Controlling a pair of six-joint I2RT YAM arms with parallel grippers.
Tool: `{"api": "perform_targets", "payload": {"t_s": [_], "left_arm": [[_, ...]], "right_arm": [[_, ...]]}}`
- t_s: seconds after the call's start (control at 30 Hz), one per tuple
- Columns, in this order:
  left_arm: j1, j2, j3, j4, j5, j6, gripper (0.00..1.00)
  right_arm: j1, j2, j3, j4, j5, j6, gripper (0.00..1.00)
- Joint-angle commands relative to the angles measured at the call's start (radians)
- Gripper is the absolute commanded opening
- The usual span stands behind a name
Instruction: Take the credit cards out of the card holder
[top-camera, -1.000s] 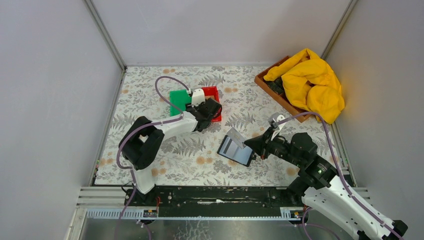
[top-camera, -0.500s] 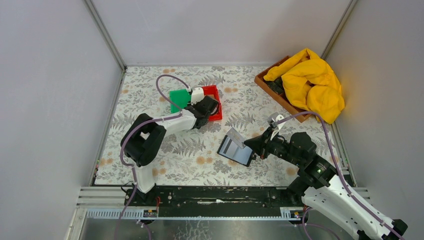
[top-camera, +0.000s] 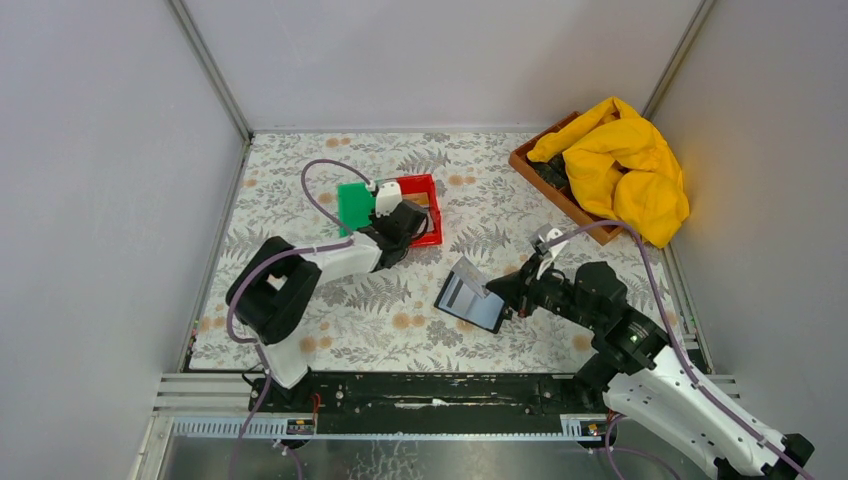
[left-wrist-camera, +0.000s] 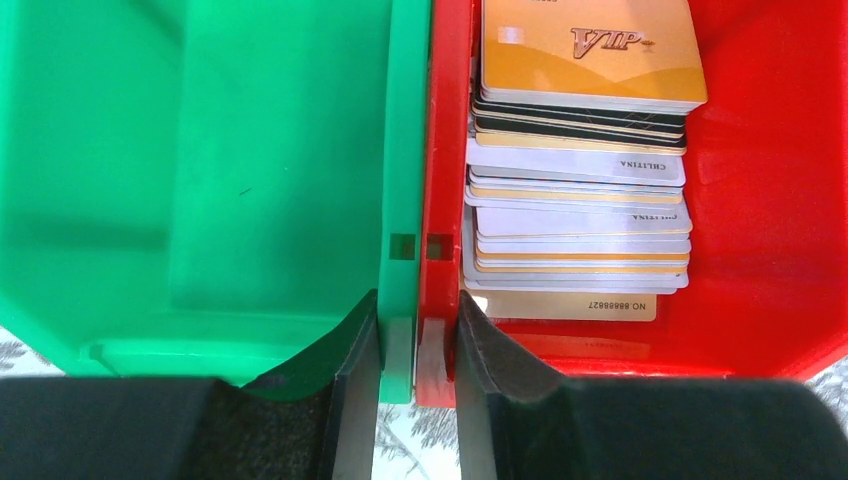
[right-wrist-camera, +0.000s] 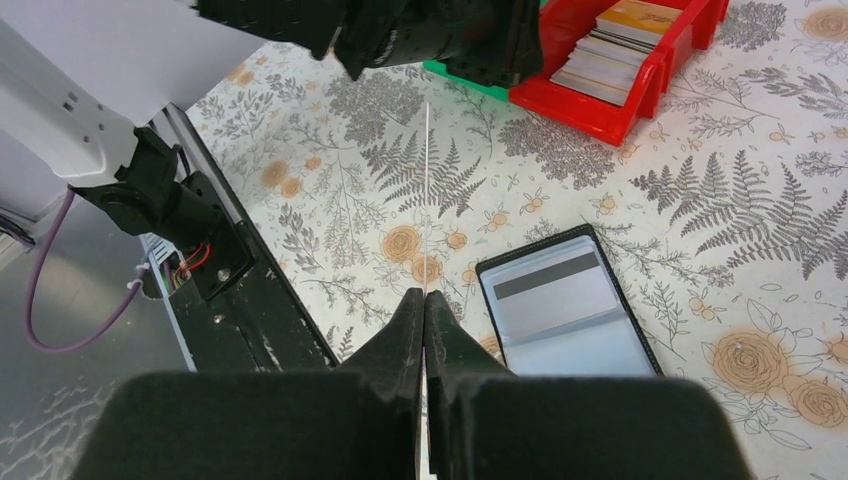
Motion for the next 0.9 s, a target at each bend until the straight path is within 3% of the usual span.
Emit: {"api": "perform_targets", "payload": {"t_s": [0.0, 0.53, 0.87], "left_arm": [[-0.047, -0.052, -0.119, -0.007, 0.041, -0.037, 0.0], [-0.21, -0.268, -0.348, -0.065, 0.108, -0.153, 0.0], [-0.248, -0.316, -0.413, -0.091, 0.134, -0.18, 0.0]], "right_arm": [[-0.005, 0.043, 0.022, 0.047, 0.01, -0.034, 0.0], [-0.004, 0.397, 0.168, 0.167, 0.033, -0.112, 0.0], [-0.004, 0.746, 0.385, 0.191, 0.035, -0.207, 0.0]]}}
